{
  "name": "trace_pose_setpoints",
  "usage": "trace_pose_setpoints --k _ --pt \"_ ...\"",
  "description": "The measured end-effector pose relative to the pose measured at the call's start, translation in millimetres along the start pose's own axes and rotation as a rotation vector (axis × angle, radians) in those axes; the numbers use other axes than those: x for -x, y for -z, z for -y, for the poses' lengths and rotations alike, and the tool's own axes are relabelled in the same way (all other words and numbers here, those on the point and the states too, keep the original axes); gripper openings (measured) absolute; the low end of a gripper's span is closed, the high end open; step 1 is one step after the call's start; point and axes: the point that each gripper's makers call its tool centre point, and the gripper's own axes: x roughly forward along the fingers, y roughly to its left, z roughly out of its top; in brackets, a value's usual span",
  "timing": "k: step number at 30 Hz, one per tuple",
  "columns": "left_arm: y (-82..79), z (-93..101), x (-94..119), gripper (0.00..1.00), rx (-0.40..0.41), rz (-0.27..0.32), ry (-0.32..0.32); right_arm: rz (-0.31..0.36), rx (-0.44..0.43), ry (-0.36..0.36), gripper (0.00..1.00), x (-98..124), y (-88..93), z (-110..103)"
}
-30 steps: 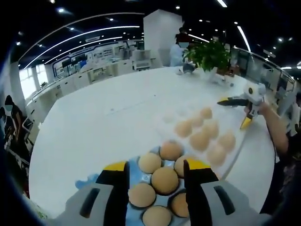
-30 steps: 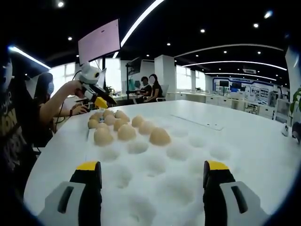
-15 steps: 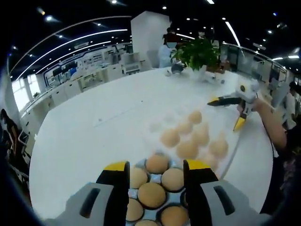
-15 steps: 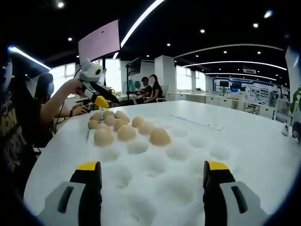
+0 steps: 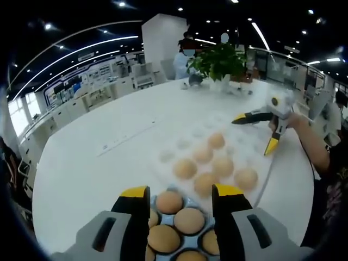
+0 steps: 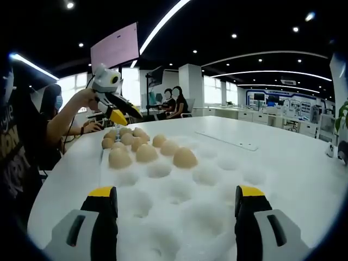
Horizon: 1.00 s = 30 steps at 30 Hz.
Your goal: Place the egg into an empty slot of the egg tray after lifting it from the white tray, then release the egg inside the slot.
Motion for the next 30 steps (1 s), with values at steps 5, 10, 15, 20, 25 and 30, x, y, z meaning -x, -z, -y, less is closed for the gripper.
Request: trace_pose_setpoints --k 5,10,15,20,25,30 --pt "-6.9 10.9 -6.6 0.46 -0.014 0.001 0.015 0.008 -0.004 -0.003 0.93 0.5 -0.5 -0.1" --pt "-12.6 27.3 -13.6 0.46 -0.031 0.003 0.033 0.014 -0.006 -0.006 0.93 0.6 -0.8 -0.2" --pt "-14.9 37.4 -19.5 0.46 -0.035 0.001 0.045 0.019 -0.008 -0.008 0.93 0.7 -1.2 -0.3" --pt "-17.2 44.1 -23.3 0.45 -0.045 -0.003 0.057 0.019 -0.007 -0.008 0.93 0.7 -1.3 -0.5" --pt "-19.6 34.7 -26.9 0.45 -0.05 -0.005 0.066 0.018 -0.007 -0.008 0.93 0.5 -1.4 -0.4" --pt "-19.5 33.0 -31.4 0.45 -0.059 -0.009 0.082 0.025 -0.009 -0.01 0.93 0.6 -1.9 -0.5"
